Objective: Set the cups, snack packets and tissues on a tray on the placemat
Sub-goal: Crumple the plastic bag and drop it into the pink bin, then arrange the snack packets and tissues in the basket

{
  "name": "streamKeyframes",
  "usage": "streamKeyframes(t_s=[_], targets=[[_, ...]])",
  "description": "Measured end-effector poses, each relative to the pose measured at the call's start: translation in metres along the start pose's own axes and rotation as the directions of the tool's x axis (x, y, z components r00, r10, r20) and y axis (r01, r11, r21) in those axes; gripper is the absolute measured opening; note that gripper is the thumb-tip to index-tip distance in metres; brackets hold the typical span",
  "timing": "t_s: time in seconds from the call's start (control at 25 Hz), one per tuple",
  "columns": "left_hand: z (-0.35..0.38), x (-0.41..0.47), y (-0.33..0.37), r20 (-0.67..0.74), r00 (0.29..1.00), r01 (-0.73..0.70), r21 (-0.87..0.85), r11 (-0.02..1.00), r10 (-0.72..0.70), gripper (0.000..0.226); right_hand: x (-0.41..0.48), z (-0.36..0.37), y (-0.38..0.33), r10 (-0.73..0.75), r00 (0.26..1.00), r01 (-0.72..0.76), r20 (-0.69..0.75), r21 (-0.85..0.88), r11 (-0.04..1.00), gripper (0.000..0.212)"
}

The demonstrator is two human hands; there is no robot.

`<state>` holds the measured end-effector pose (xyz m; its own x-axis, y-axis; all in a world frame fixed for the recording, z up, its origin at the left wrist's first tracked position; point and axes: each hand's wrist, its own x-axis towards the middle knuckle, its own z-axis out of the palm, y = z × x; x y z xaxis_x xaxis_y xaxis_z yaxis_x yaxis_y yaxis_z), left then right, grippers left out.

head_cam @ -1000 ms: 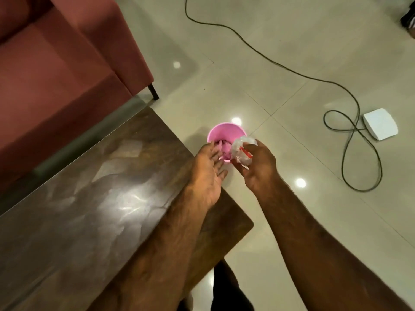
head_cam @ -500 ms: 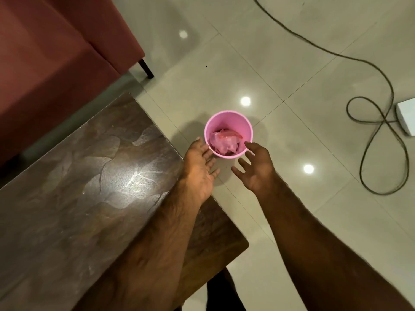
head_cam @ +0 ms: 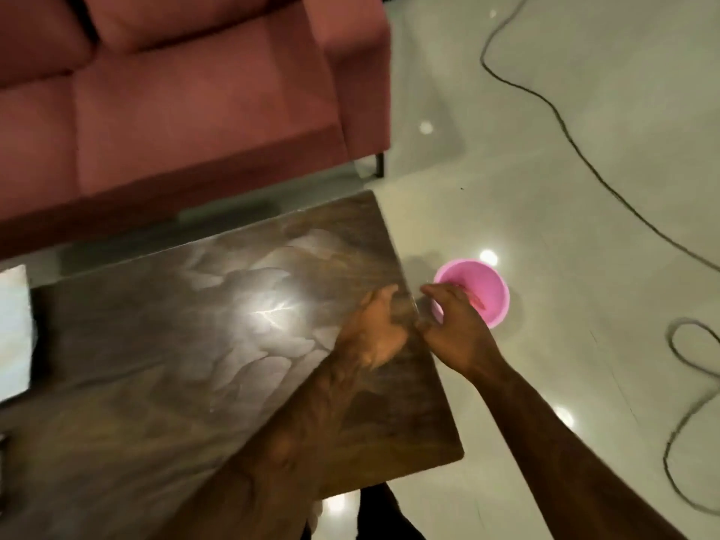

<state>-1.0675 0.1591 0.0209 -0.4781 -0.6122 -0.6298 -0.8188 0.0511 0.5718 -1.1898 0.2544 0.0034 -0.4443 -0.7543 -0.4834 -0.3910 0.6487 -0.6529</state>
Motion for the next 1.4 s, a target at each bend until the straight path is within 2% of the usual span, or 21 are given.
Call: streamKeyframes(t_s=[0.16,0.32,0.56,0.76,0.88,1.08,1.28,1.4], targets=[[-0.084,-0.061,-0.085,-0.18,0.98,0.08,-0.034,0.996,-0.085,0.077,-0.014,0.051,-0.091,-0.186,0.965,0.23,0.183,-0.258,0.939,0.068],[-0.15,-0.13,-0.181,-0.332,0.924,0.176,-0.073,0.982,-0.19,0.081,-0.041,0.123,-0.183,-0.232,0.921,0.342,0.313,-0.365,0.866,0.077],[-0.226,-0.249,-0.357,-0.465,0.827,0.239,-0.217,0.947,-0.315,0.08,-0.121,0.288,-0.318,-0.341,0.836,0.521,0.43,-0.426,0.739,0.075],[-0.275,-0.339,-0.48,-0.537,0.73,0.27,-0.341,0.9,-0.423,0.083,-0.19,0.427,-0.404,-0.41,0.74,0.641,0.533,-0.376,0.669,0.071],[-0.291,-0.379,-0.54,-0.551,0.67,0.284,-0.429,0.858,-0.497,0.08,-0.227,0.499,-0.44,-0.423,0.668,0.704,0.611,-0.336,0.626,0.069],[-0.306,-0.4,-0.607,-0.493,0.634,0.297,-0.557,0.776,-0.596,0.08,-0.24,0.571,-0.471,-0.372,0.604,0.738,0.705,-0.319,0.595,0.068],[-0.33,-0.394,-0.67,-0.434,0.608,0.331,-0.623,0.709,-0.665,0.078,-0.22,0.635,-0.505,-0.288,0.571,0.714,0.769,-0.29,0.638,0.066],[-0.347,-0.387,-0.707,-0.386,0.593,0.289,-0.717,0.634,-0.706,0.077,-0.208,0.671,-0.52,-0.24,0.543,0.697,0.805,-0.274,0.662,0.061]])
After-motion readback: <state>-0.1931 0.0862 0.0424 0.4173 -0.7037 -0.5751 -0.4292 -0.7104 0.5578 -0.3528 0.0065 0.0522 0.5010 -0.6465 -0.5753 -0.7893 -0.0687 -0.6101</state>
